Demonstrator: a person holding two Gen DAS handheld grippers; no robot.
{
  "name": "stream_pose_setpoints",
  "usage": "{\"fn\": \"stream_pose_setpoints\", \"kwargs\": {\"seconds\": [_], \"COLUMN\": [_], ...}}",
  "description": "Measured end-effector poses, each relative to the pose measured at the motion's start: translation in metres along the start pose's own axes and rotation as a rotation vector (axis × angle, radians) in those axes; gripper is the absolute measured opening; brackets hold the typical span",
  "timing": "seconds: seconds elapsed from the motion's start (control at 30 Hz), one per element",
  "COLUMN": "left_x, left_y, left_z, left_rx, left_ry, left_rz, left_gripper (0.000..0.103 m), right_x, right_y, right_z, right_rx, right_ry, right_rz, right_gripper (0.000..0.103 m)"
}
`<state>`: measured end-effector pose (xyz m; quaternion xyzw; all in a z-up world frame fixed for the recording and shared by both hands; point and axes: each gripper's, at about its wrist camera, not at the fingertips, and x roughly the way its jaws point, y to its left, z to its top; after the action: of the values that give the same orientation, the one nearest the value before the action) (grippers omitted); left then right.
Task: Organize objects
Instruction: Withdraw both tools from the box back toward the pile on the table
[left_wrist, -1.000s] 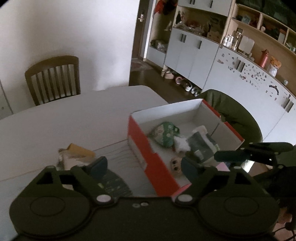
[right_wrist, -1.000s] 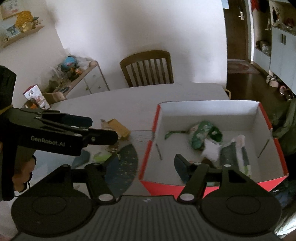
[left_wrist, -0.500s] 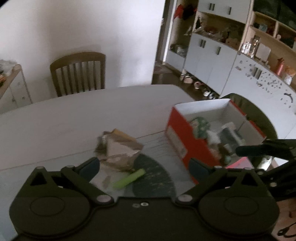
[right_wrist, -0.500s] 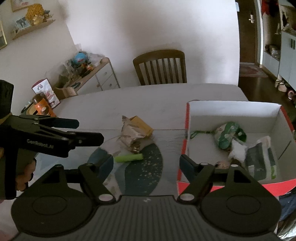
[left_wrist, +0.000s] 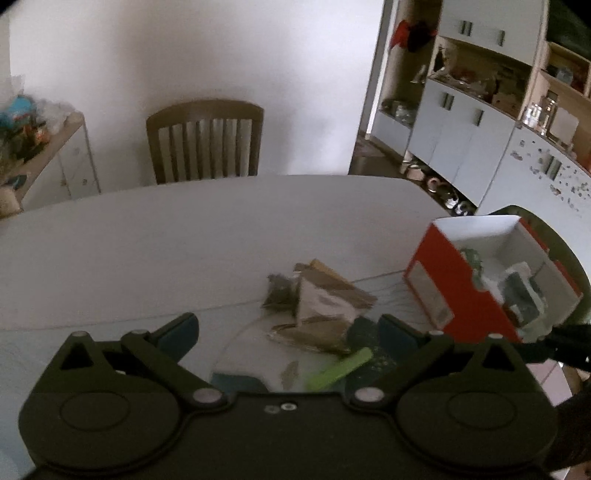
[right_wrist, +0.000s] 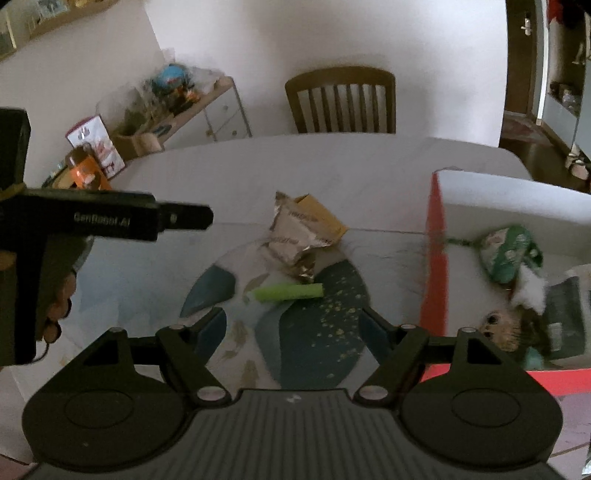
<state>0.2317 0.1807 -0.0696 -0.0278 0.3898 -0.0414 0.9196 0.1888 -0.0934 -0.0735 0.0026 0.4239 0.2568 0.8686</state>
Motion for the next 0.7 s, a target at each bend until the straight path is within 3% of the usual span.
{"fn": "stream_pose_setpoints", "kwargs": {"seconds": [0.27, 0.7], "left_x": [0.037, 0.087], "left_y": [0.008, -0.006], "left_z": [-0.002, 0.0], "left_rx": [0.011, 0.155], "left_ry": [0.067, 0.12], "left_rz": [-0.055, -0.136], "left_gripper": [0.102, 0.102], "right_x": [0.053, 0.121], "right_y": [0.015, 0.019], "right_z": [0.001, -0.006], "right_rx": [-0.043, -0.087], "right_ry": [0.038, 0.061], "right_rz": [-0.039, -0.052], "right_gripper": [0.078, 0.078]}}
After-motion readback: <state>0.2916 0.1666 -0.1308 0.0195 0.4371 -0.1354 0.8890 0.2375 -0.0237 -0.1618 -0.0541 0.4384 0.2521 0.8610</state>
